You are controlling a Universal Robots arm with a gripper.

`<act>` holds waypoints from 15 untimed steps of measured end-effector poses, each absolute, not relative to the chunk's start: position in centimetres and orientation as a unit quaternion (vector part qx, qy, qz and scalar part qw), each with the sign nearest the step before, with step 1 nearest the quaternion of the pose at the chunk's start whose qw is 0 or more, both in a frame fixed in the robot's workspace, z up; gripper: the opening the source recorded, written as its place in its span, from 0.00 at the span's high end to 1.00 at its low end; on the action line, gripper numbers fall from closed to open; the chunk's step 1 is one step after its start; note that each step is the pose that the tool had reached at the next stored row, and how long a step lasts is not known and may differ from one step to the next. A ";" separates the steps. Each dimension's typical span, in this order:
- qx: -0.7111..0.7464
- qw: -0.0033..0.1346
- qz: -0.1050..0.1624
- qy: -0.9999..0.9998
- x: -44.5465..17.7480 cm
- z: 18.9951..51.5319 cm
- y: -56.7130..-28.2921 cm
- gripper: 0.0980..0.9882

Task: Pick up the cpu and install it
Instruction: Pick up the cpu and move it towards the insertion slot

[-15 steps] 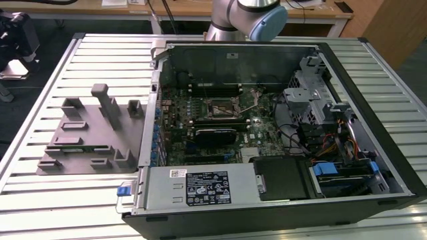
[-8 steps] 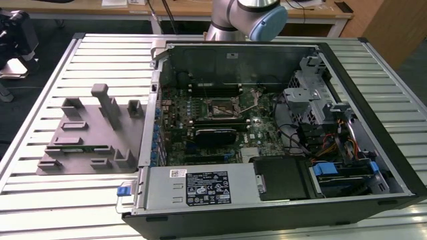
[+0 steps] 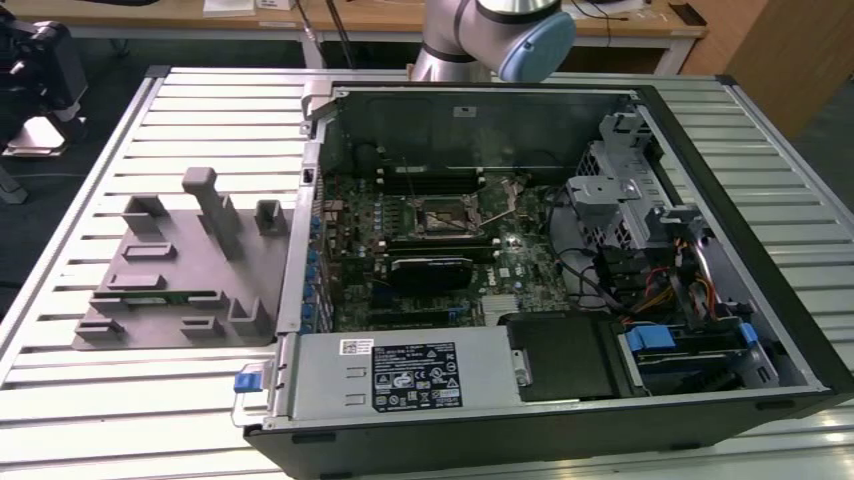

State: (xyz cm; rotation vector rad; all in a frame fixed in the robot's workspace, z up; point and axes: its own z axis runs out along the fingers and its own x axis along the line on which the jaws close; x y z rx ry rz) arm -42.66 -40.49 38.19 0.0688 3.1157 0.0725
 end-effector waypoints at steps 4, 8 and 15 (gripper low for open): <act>0.022 0.012 0.023 0.999 -41.9 38.2 -40.5 0.50; 0.022 0.012 0.023 0.999 -41.2 38.2 -40.5 0.50; 0.022 0.012 0.023 0.999 -39.9 38.2 -40.5 0.50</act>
